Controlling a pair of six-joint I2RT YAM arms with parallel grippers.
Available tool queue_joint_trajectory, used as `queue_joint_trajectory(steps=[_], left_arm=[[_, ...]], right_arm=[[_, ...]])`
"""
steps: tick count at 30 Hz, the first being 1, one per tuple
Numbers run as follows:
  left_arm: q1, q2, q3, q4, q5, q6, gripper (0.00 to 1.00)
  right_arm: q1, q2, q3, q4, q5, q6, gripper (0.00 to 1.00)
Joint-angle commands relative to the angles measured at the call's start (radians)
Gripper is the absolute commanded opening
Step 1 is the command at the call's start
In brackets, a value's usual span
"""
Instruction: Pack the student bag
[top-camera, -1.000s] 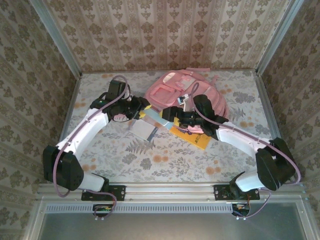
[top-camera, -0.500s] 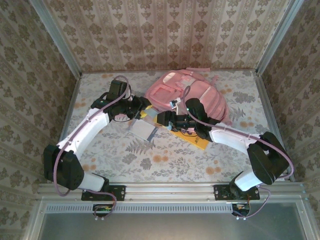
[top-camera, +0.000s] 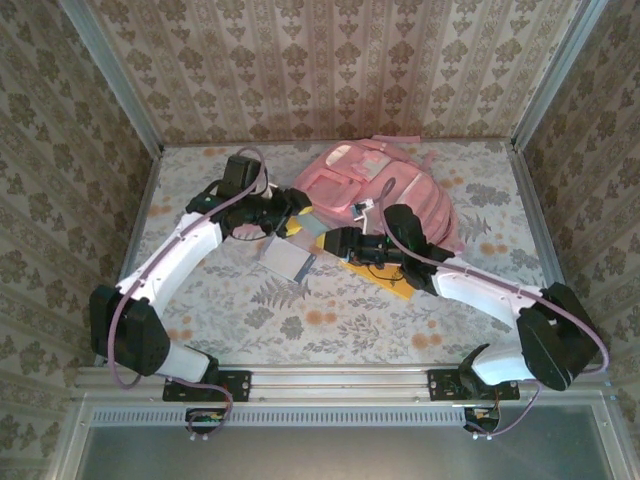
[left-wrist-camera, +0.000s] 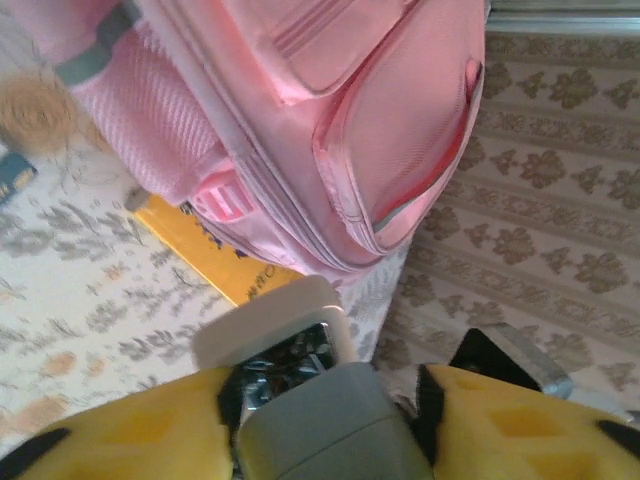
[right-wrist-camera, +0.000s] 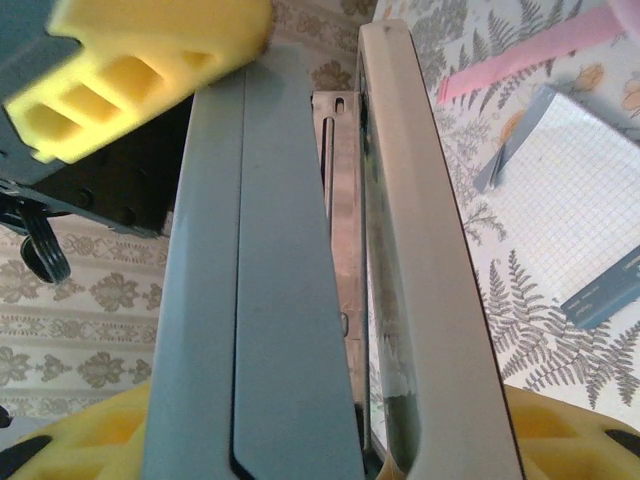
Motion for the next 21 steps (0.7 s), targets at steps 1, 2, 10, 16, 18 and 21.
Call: queue_joint_trajectory(steps=[1, 2, 10, 16, 18, 21], left_arm=[[0.010, 0.023, 0.113, -0.109, -0.056, 0.110, 0.63], [0.010, 0.028, 0.152, -0.134, -0.080, 0.143, 0.65], [-0.142, 0.254, 0.537, -0.253, -0.220, 0.468, 0.73], [-0.256, 0.570, 0.866, -0.276, -0.190, 0.720, 0.72], [-0.279, 0.668, 0.982, -0.308, -0.186, 0.739, 0.72], [-0.307, 0.789, 1.077, -0.302, -0.165, 0.739, 0.70]], right_arm=[[-0.051, -0.100, -0.011, 0.005, 0.057, -0.008, 0.46], [-0.074, -0.127, -0.020, -0.023, 0.067, -0.014, 0.46], [-0.327, -0.416, -0.074, -0.349, 0.166, -0.102, 0.47], [-0.469, -0.573, -0.065, -0.567, 0.270, -0.154, 0.47], [-0.497, -0.611, -0.063, -0.618, 0.306, -0.157, 0.47], [-0.521, -0.661, -0.057, -0.660, 0.348, -0.168, 0.48]])
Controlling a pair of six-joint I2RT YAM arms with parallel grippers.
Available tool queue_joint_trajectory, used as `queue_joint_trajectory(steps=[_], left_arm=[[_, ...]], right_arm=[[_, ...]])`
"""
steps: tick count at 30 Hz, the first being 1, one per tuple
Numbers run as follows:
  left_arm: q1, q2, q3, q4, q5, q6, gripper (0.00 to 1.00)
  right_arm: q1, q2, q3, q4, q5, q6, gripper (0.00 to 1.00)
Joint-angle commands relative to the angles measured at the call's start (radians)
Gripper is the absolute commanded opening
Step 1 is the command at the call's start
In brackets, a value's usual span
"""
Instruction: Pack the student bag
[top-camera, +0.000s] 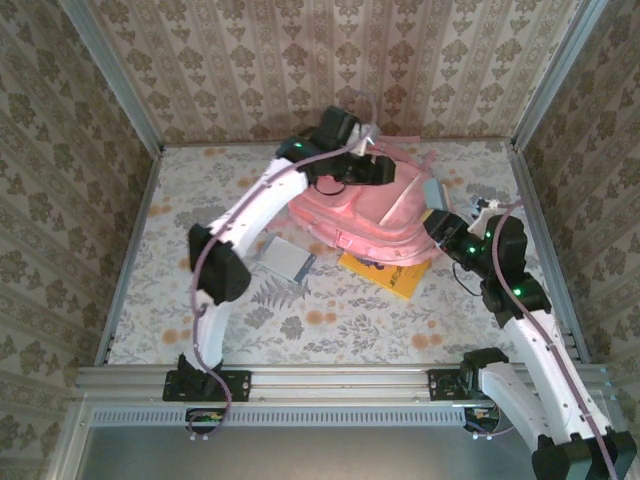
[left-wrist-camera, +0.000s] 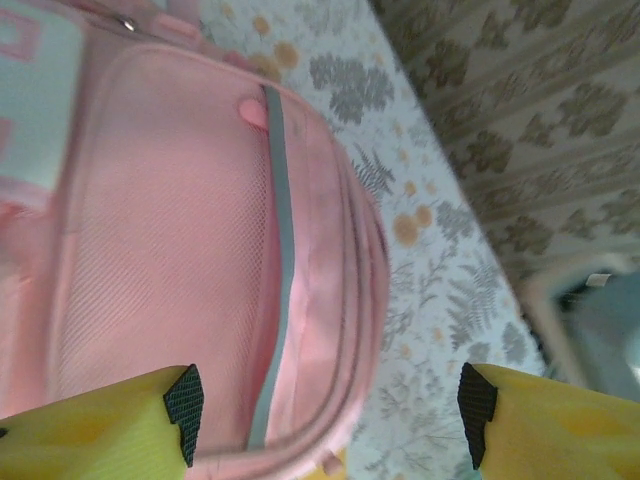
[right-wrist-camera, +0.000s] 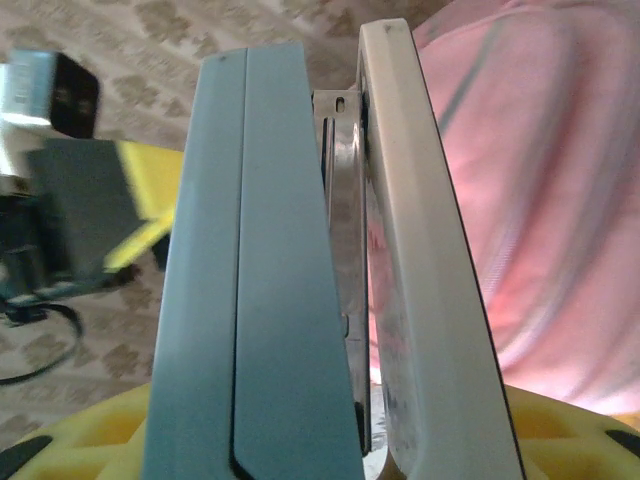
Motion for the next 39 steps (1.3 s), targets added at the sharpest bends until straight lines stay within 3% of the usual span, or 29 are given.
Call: queue_joint_trajectory(steps=[1, 10, 25, 32, 34, 37, 39], left_arm=[[-0.026, 0.078, 0.063, -0.022, 0.024, 0.086, 0.70], [-0.061, 0.209, 0.122, 0.061, 0.072, 0.041, 0.61], [-0.092, 0.277, 0.115, 0.121, 0.115, 0.003, 0.29], [-0.084, 0.334, 0.186, 0.071, 0.077, 0.017, 0.33], [-0.082, 0.333, 0.189, 0.071, 0.063, 0.024, 0.25], [-0.076, 0.333, 0.223, 0.055, 0.065, 0.025, 0.01], [-0.067, 0.324, 0.260, 0.036, 0.080, 0.021, 0.00]], right_arm=[[-0.021, -0.057, 0.016, -0.083, 0.077, -0.043, 0.48], [-0.035, -0.071, 0.054, -0.151, 0.066, -0.085, 0.50], [-0.057, -0.062, 0.021, -0.131, 0.034, -0.061, 0.50], [-0.058, -0.080, 0.012, -0.134, 0.029, -0.050, 0.50], [-0.058, -0.084, 0.010, -0.137, 0.029, -0.048, 0.50], [-0.058, -0.090, 0.010, -0.144, 0.040, -0.048, 0.50], [-0.058, -0.100, 0.018, -0.162, 0.057, -0.058, 0.50]])
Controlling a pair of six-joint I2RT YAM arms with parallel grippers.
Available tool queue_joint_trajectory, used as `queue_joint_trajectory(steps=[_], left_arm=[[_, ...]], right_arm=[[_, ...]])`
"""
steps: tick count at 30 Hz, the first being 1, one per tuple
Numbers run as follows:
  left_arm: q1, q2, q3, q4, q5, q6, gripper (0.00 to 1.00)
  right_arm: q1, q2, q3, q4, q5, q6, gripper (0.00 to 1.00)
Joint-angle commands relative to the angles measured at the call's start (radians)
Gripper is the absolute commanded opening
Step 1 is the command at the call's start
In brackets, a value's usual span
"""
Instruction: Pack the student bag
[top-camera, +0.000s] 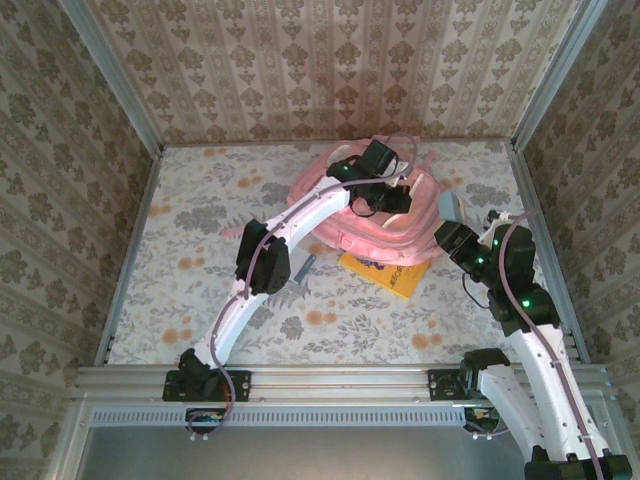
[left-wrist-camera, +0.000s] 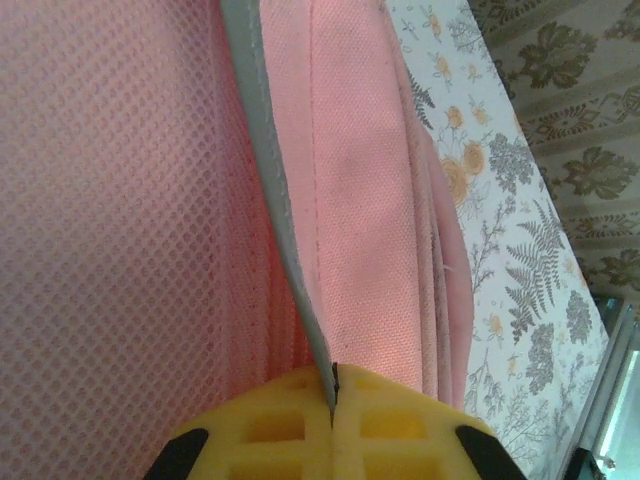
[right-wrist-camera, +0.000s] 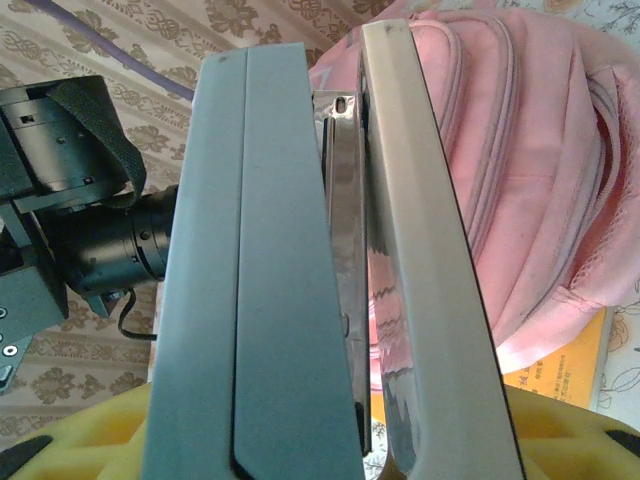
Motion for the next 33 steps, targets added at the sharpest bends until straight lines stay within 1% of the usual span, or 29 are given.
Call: queue_joint_trajectory(steps=[1, 5, 9, 10, 11, 13, 17, 19, 20, 22, 25, 27, 28, 29, 30, 33], left_arm=[[0.011, -0.020, 0.085, -0.019, 0.023, -0.001, 0.00], [0.049, -0.114, 0.087, -0.008, 0.059, -0.020, 0.00], [0.105, -0.180, 0.085, 0.041, 0.150, -0.104, 0.00], [0.120, -0.194, 0.085, 0.056, 0.195, -0.127, 0.00], [0.133, -0.209, 0.087, 0.066, 0.212, -0.146, 0.00], [0.153, -0.236, 0.085, 0.076, 0.233, -0.164, 0.00], [0.184, -0.281, 0.076, 0.107, 0.282, -0.201, 0.00], [0.195, -0.298, 0.059, 0.138, 0.309, -0.223, 0.00], [0.201, -0.308, 0.049, 0.157, 0.327, -0.238, 0.00], [0.209, -0.316, 0.036, 0.176, 0.349, -0.250, 0.00], [0.222, -0.326, 0.011, 0.194, 0.373, -0.260, 0.00], [0.227, -0.329, -0.003, 0.207, 0.389, -0.268, 0.00], [0.229, -0.332, -0.009, 0.213, 0.395, -0.272, 0.00], [0.228, -0.335, -0.012, 0.218, 0.400, -0.272, 0.00], [0.229, -0.338, -0.014, 0.224, 0.404, -0.276, 0.00], [0.232, -0.343, -0.025, 0.254, 0.425, -0.298, 0.00]], right_arm=[[-0.006, -0.035, 0.019, -0.009, 0.027, -0.006, 0.50], [-0.006, -0.066, 0.049, -0.080, 0.115, -0.031, 0.50], [-0.006, -0.084, 0.055, -0.136, 0.220, -0.040, 0.50], [-0.007, -0.089, 0.048, -0.149, 0.240, -0.040, 0.50], [-0.007, -0.092, 0.042, -0.163, 0.253, -0.040, 0.50], [-0.009, -0.091, 0.032, -0.171, 0.270, -0.039, 0.50], [-0.012, -0.069, 0.000, -0.147, 0.257, -0.037, 0.51], [-0.019, -0.038, -0.017, -0.096, 0.235, -0.036, 0.51], [-0.029, -0.013, -0.026, -0.063, 0.188, -0.037, 0.51], [-0.041, 0.057, -0.052, 0.071, 0.037, -0.042, 0.51], [-0.041, 0.224, -0.076, 0.356, -0.262, -0.003, 0.50], [-0.040, 0.343, -0.066, 0.485, -0.389, 0.050, 0.48], [-0.036, 0.394, -0.067, 0.582, -0.448, 0.079, 0.48], [-0.035, 0.438, -0.061, 0.647, -0.482, 0.098, 0.47], [-0.034, 0.475, -0.050, 0.673, -0.499, 0.104, 0.46], [-0.032, 0.598, 0.010, 0.700, -0.536, 0.105, 0.45]])
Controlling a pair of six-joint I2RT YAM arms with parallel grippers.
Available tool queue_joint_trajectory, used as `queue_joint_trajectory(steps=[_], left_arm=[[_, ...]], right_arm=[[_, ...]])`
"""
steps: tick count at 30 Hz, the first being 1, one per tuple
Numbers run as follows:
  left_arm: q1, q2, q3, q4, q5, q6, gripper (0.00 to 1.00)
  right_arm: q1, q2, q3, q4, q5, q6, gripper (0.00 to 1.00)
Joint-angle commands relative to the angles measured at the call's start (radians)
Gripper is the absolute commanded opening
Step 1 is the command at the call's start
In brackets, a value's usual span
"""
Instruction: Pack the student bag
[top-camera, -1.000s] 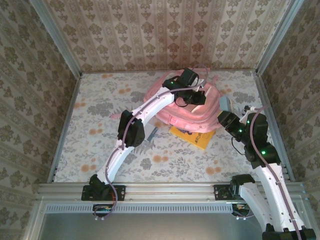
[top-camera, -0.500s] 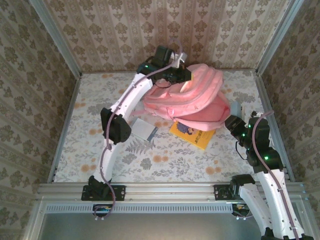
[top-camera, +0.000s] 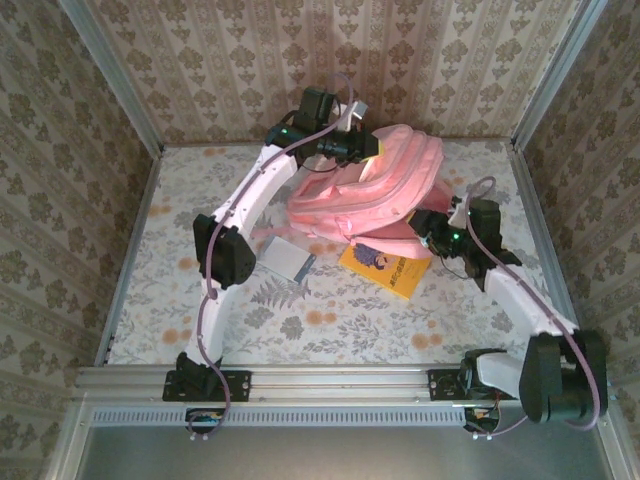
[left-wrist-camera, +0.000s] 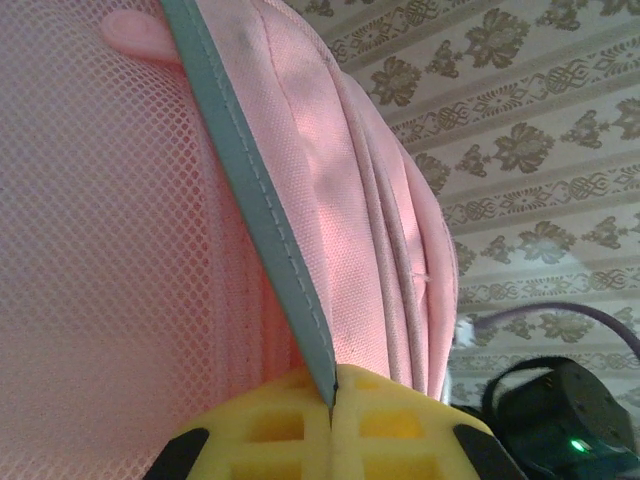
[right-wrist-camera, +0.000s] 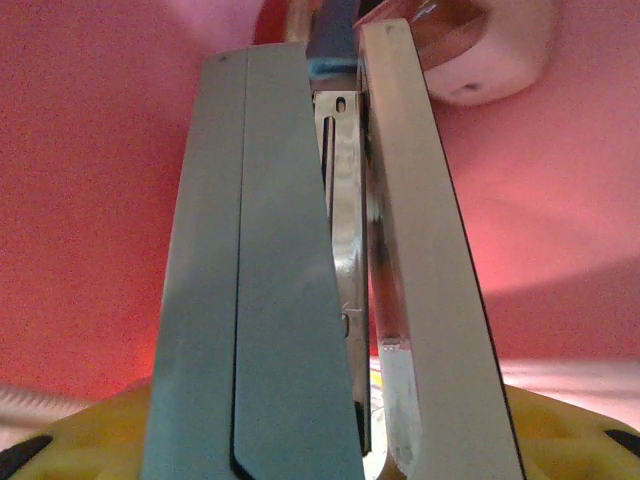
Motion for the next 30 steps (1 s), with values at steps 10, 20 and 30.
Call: queue_joint_trajectory(steps=[10, 20, 30], left_arm=[[0.035, -0.147, -0.021, 0.242, 0.147, -0.111, 0.00], [0.073, -0.168, -0.061, 0.283, 0.162, -0.146, 0.00], [0.119, -0.176, -0.091, 0.311, 0.165, -0.178, 0.00]], right_arm=[[0.116, 0.419, 0.244, 0.360, -0.129, 0.141, 0.46], [0.335, 0.712, 0.627, 0.121, 0.165, 0.189, 0.92], [0.346, 0.632, 0.581, 0.045, 0.236, 0.134, 1.00]])
